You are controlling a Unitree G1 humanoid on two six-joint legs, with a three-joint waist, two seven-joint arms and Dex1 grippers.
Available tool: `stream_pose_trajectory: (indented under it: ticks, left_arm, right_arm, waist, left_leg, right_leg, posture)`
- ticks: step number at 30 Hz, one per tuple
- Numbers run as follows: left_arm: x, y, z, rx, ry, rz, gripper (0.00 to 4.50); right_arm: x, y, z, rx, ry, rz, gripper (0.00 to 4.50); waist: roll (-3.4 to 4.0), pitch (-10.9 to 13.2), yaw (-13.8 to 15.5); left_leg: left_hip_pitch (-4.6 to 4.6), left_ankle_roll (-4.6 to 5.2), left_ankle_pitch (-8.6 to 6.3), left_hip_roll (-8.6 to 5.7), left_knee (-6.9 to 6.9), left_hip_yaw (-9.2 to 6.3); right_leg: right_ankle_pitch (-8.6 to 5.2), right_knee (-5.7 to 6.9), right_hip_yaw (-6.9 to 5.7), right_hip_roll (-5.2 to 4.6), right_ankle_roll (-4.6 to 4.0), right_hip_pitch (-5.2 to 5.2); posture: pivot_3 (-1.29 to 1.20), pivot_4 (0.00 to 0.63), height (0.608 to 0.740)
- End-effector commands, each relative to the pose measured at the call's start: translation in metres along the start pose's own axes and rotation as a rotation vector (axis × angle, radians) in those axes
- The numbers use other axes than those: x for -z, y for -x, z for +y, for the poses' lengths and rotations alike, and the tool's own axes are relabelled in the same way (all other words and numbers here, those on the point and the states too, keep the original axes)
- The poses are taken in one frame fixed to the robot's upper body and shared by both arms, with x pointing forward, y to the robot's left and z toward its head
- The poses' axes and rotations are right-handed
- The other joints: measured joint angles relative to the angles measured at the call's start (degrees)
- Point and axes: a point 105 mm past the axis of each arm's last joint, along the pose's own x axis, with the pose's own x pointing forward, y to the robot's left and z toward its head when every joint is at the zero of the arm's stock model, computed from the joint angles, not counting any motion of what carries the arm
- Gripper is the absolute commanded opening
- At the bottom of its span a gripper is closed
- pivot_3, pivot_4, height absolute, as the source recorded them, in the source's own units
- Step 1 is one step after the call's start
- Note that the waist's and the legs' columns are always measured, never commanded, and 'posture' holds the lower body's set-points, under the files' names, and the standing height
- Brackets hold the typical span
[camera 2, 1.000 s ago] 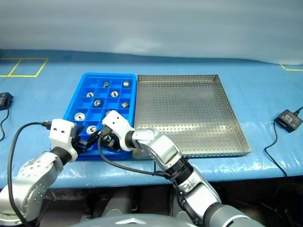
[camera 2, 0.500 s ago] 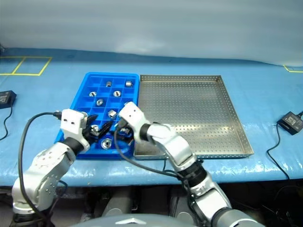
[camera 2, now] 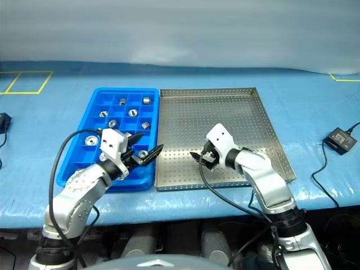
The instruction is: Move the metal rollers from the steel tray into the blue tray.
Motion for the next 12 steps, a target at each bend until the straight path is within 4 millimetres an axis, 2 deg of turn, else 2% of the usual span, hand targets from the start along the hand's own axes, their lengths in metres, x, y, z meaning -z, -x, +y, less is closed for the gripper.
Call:
stream_pose_trajectory:
  ticks: [1, 12]
  left_arm:
    - [-0.0076, 0.0034, 0.0034, -0.017, -0.005, -0.032, 4.47]
    - [-0.0002, 0.0076, 0.0003, 0.0, -0.02, 0.0, 4.47]
  right_arm:
    - [-0.0162, 0.0054, 0.0012, -0.011, 0.032, -0.068, 4.5]
    - [-0.0207, 0.0042, 0.0001, -0.005, 0.012, -0.085, 4.5]
  waist:
    - [0.0, 0.0, -0.17]
    - [-0.01, 0.0, -0.18]
  left_leg:
    - [0.0, 0.0, 0.0, 0.0, 0.04, -0.02]
    - [-0.02, 0.02, -0.01, 0.06, 0.15, -0.02]
  right_leg:
    - [0.0, 0.01, -0.01, 0.01, 0.01, 0.02]
    - [0.04, 0.01, 0.04, -0.05, 0.08, 0.06]
  posture:
    - [0.04, 0.15, 0.74]
    - [0.04, 0.15, 0.74]
